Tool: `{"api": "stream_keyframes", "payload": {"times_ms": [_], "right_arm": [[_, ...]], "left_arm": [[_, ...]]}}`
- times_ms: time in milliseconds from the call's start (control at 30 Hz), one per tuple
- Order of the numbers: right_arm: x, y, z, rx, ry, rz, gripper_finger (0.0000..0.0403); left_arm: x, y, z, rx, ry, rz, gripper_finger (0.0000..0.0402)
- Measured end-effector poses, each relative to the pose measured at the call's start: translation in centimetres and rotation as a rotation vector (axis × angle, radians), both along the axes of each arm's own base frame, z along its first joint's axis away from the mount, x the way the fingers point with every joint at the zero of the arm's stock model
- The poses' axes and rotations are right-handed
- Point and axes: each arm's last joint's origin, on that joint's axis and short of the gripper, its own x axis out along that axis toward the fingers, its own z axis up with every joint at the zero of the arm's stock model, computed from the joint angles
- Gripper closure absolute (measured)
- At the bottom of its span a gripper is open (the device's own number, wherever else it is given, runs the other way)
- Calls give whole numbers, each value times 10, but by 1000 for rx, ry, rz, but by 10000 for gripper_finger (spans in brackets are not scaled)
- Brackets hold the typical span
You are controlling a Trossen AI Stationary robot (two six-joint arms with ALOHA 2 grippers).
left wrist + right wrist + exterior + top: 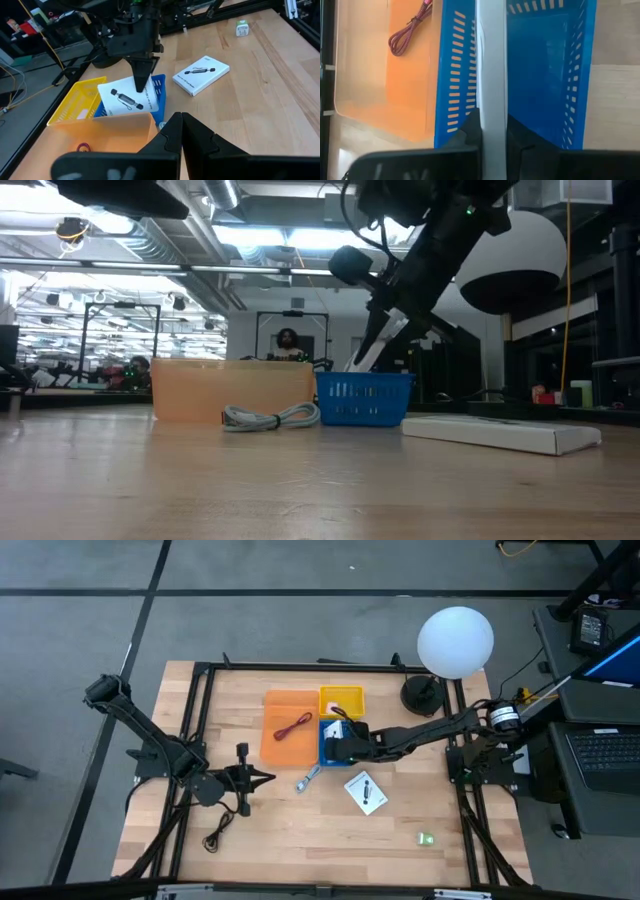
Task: Pick and place items into bin
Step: Put the left card reader box into the blue bin
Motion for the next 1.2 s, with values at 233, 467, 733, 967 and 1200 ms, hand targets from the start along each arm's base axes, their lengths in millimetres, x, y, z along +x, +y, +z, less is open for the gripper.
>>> {"api": "stream_keyframes", "payload": {"times_ms": [233,467,733,967,1200], "right_arm": [[5,-1,4,-51,-36,77,371],[5,-5,3,-75,-15,96,369],[5,-6,3,-98,-3,127,350],[5,-6,3,-99,-2,129,288],[5,-9,3,-120,11,151,261]], "left_arm": [[0,0,0,0,0,0,400],[0,0,0,0,0,-1,400],[0,0,0,-9,2,-7,400],[0,0,0,-12,2,-6,400],[0,0,0,-23,0,-3,400]]}}
